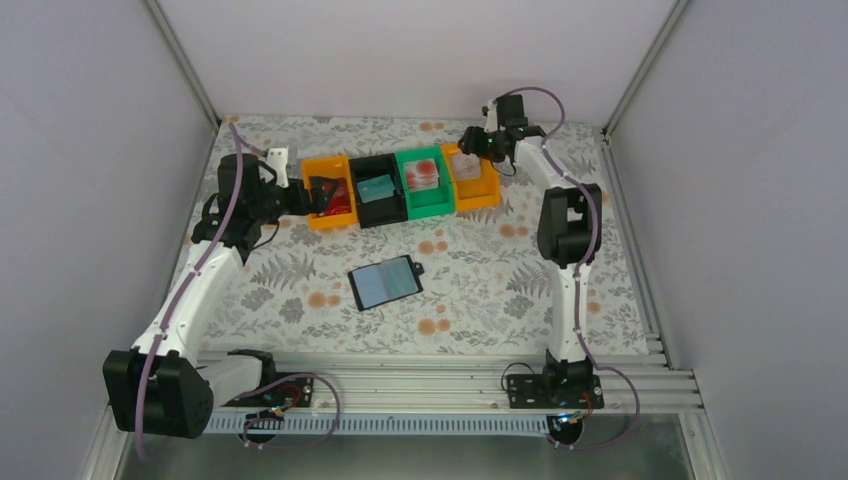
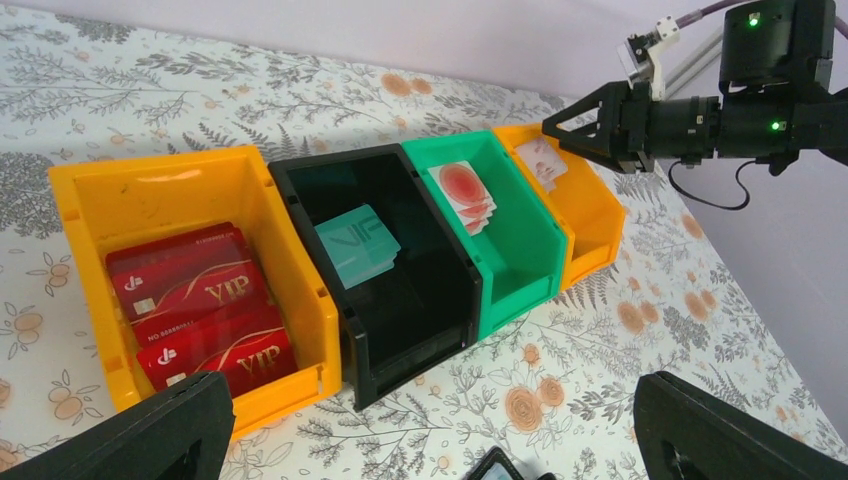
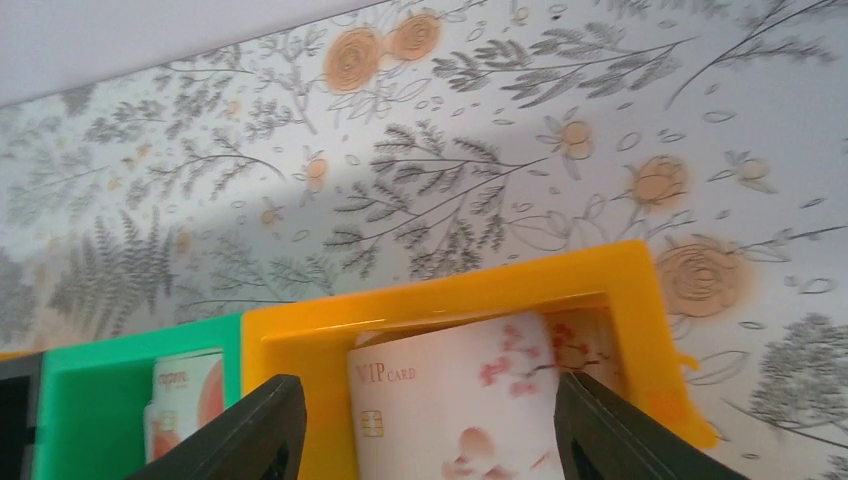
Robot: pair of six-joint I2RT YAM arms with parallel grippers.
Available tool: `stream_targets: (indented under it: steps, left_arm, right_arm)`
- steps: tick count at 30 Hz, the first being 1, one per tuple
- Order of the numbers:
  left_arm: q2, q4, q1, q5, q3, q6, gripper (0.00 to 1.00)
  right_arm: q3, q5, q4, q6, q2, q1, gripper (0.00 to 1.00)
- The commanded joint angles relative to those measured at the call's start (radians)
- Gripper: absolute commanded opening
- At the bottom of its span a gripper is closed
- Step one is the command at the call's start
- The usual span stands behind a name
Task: Take the credit cards out of the card holder
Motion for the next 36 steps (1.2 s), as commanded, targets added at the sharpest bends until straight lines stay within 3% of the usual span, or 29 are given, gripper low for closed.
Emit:
stream_targets:
  steps: [1,4,10,14,19,25,29,36]
  left_arm:
    - [-0.018,0.004,0.006,0.001,0.008,0.011,1.00]
    - [-0.020,0.001,0.006,0.000,0.006,0.016,1.00]
    - [-0.019,-0.038,0.005,-0.009,0.002,0.095,1.00]
    - [-0.021,-0.144,0.001,-0.037,-0.042,0.134,1.00]
    - [-0.072,-0.106,-0.033,0.022,-0.227,-0.024,1.00]
    - [-0.044,0.013,-0.092,0.050,-0.381,-0.118,1.00]
    - [-0.018,0.113,-0.141,0.076,-0.474,-0.180,1.00]
    - [0.029,0.209,-0.188,0.068,-0.566,-0.254,0.84]
  right_arm:
    - [0.085,0.181,-0.091,-0.049,-0.035,0.025,0.66]
    - [0.129,0.286,-0.128,-0.078,-0.046,0.037,0.72]
    - [0.099,0.423,-0.168,-0.118,-0.152,0.123,0.72]
    - [-0.183,0.446,-0.123,-0.115,-0.375,0.267,0.70]
    - [-0.473,0.369,-0.099,-0.055,-0.560,0.505,0.69]
    - [-0.680,0.241,-0.039,0.062,-0.535,0.734,0.68]
    - [-0.757,0.236,0.012,0.147,-0.498,0.750,0.69]
    - [-0.795,0.303,0.024,0.166,-0.440,0.745,0.69]
